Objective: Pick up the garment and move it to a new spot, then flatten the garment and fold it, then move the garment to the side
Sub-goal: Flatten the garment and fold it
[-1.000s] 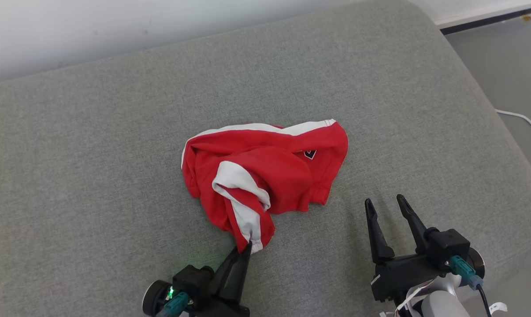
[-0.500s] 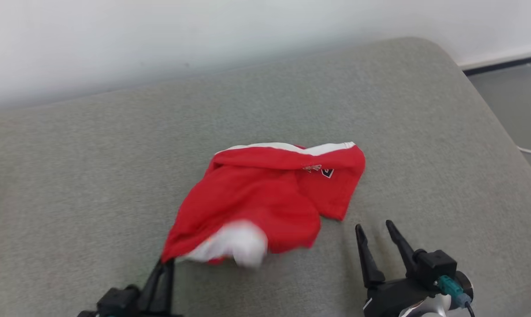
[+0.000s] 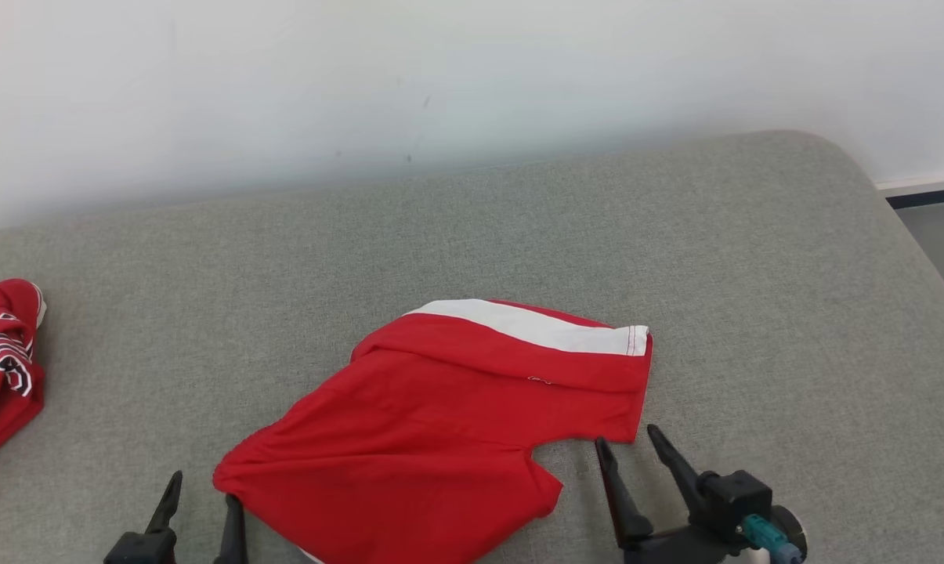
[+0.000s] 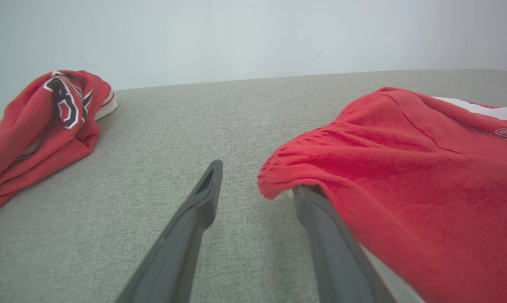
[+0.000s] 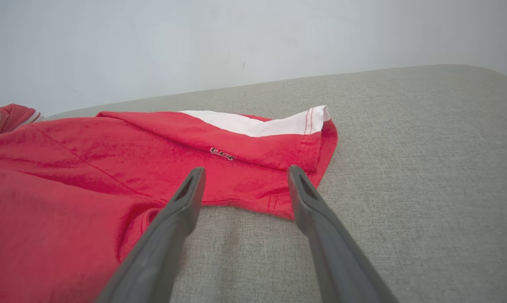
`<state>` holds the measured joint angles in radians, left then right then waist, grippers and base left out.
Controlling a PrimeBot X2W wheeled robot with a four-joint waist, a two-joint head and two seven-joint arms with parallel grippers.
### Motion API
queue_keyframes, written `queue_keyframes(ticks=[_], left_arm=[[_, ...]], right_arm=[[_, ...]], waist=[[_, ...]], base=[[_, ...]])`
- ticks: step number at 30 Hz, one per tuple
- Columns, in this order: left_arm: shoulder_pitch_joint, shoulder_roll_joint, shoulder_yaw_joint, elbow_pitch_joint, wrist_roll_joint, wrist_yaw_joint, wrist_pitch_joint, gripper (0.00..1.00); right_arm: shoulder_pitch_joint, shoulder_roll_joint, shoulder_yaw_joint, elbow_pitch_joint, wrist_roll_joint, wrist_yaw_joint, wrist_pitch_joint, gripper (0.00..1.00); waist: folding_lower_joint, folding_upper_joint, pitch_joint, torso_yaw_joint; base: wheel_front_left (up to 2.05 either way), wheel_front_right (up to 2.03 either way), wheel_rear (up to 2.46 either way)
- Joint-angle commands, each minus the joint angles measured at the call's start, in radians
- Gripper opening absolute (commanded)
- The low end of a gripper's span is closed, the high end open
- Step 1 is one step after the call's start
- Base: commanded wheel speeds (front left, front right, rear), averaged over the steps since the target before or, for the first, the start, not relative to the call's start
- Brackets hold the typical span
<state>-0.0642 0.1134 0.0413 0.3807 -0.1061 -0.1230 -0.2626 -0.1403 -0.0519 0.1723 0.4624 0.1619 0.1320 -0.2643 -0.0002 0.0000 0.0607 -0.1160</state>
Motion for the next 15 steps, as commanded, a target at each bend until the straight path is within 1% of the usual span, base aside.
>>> queue_keyframes(ticks=[1,3,5,10,13,15], left_arm=[[-0.013,-0.011,0.007,0.015,0.018,0.015,-0.003,1.0],[0.002,-0.024,0.02,0.029,0.028,0.041,-0.003,1.0],[0.022,-0.036,0.024,0.035,0.03,0.056,-0.003,1.0],[0.062,-0.054,0.021,0.005,0.02,0.074,-0.003,1.0],[0.072,-0.058,0.033,0.001,0.008,0.082,-0.003,1.0],[0.084,-0.062,0.04,-0.007,0.0,0.086,-0.003,1.0]], right_arm=[[0.012,0.002,0.018,0.003,0.012,-0.003,0.0,1.0],[0.016,0.001,0.048,0.004,0.028,-0.003,0.0,1.0],[0.019,-0.01,0.077,0.008,0.045,-0.003,0.0,1.0],[0.024,-0.031,0.178,0.012,0.102,-0.003,0.0,1.0],[0.021,-0.047,0.207,0.015,0.12,-0.003,0.0,1.0],[0.018,-0.071,0.245,0.03,0.134,-0.003,0.0,1.0]], waist=[[0.0002,0.0,-0.005,0.001],[0.0002,0.0,-0.009,0.001],[0.0002,0.0,-0.012,0.004],[0.0002,0.0,-0.012,0.028],[0.0002,0.0,-0.009,0.039],[0.0002,0.0,-0.004,0.056]], base=[[0.0,0.0,0.0],[0.0,0.0,0.0],[0.0,0.0,0.0],[0.0,0.0,0.0],[0.0,0.0,0.0],[0.0,0.0,0.0]])
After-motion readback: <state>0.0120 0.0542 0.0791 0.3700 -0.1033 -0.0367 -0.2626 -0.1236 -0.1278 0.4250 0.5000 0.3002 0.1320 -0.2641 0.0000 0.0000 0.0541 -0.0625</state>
